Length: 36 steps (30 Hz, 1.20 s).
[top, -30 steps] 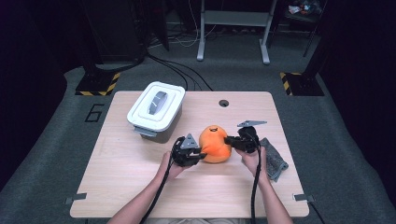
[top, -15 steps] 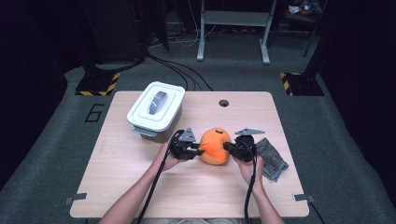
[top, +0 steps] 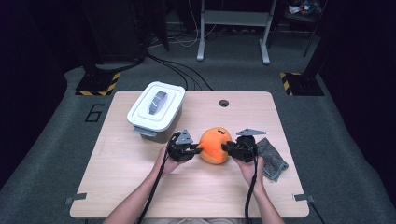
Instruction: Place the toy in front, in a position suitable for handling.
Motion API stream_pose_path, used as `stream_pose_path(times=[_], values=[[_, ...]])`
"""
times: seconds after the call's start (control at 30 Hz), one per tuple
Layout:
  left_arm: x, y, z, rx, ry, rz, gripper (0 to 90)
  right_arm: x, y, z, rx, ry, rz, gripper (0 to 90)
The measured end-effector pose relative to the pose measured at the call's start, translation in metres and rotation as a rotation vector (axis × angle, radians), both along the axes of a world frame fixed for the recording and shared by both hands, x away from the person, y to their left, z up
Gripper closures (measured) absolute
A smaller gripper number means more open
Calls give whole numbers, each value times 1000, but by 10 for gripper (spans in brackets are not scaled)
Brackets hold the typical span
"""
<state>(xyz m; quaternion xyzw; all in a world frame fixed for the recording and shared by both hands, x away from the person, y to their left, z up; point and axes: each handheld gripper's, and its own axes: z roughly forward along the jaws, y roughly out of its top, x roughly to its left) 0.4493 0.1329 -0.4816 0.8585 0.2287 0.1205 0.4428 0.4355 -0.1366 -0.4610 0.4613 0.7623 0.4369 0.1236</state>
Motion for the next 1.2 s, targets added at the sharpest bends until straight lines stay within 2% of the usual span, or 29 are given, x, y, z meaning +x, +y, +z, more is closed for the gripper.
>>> stream_pose_path(times=[0.03,0.1,0.2,0.3,0.43,0.47,0.53,0.67,0.77,0.87,0.93,1.03,1.2], values=[[0,0,0,4,1,-3,766,1,-2,2,-10,-6,-8,523],[1,1,0,5,2,-6,766,3,-8,7,14,-16,4,437],[1,1,0,4,1,-4,763,13,-16,14,15,-23,0,377],[1,1,0,3,11,-3,760,28,-20,15,4,2,15,348],[1,1,-1,3,12,-2,758,48,-20,6,0,85,41,318],[1,1,-1,5,15,-1,757,53,-20,2,14,108,60,318],[1,2,-1,14,13,-1,757,57,-19,-2,34,133,78,341],[2,2,-3,8,22,8,756,61,-17,-11,63,175,122,508],[3,2,-3,12,24,17,758,60,-15,-14,72,166,137,637],[2,2,-2,-4,23,26,770,57,-16,-13,69,131,147,711],[2,3,0,-6,30,17,777,53,-17,-11,76,124,133,741],[4,2,4,-3,21,18,777,46,-17,-6,72,108,98,750],[12,1,12,0,24,15,773,27,-15,6,85,78,-2,746]])
